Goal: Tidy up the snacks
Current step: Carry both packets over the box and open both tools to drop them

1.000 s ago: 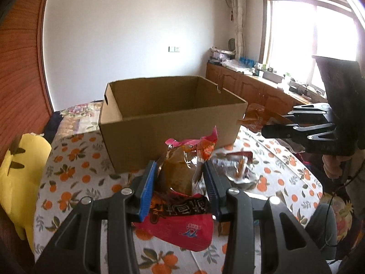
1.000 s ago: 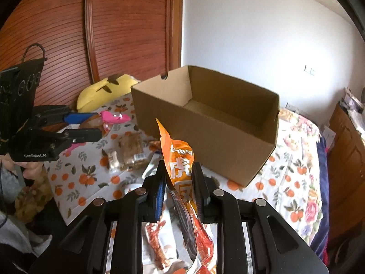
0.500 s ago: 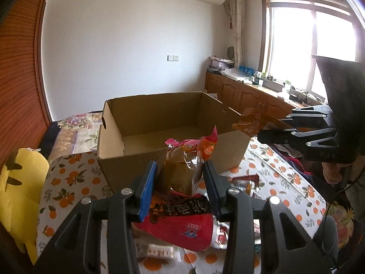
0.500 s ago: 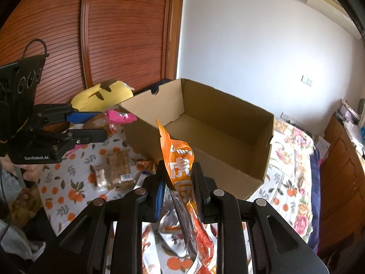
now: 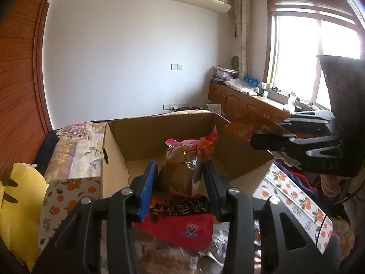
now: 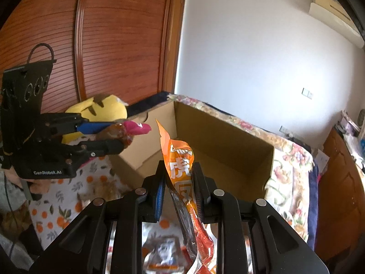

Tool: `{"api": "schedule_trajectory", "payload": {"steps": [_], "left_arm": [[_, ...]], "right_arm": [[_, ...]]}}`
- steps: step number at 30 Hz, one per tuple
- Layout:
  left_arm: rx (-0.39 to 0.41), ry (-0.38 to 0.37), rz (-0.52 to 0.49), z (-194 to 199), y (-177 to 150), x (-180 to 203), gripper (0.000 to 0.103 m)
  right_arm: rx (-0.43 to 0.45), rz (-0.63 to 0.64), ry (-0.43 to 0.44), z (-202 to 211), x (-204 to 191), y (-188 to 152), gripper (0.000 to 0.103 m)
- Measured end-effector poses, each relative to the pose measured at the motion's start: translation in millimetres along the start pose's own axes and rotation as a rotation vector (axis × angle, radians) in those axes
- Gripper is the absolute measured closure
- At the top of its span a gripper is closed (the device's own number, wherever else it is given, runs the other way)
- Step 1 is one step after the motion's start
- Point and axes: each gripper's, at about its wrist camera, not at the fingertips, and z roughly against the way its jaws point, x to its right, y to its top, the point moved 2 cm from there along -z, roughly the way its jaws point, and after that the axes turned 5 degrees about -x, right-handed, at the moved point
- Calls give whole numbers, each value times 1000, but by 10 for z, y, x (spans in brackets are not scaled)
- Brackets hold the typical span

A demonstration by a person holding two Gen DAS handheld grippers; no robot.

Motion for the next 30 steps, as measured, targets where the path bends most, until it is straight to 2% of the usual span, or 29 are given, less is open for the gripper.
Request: {"api": "schedule_trajectory", "payload": {"steps": [13, 22, 30], "left_arm": [[18, 2, 58, -508, 224, -269, 63], [-40, 16, 66, -798, 88, -298, 63], [-75, 29, 49, -885, 33, -203, 61]], "right_arm": [[30, -62, 32, -580, 277, 129, 82], [-54, -89, 18, -903, 355, -46, 81], [-103, -114, 15, -1013, 382, -101, 79]]}}
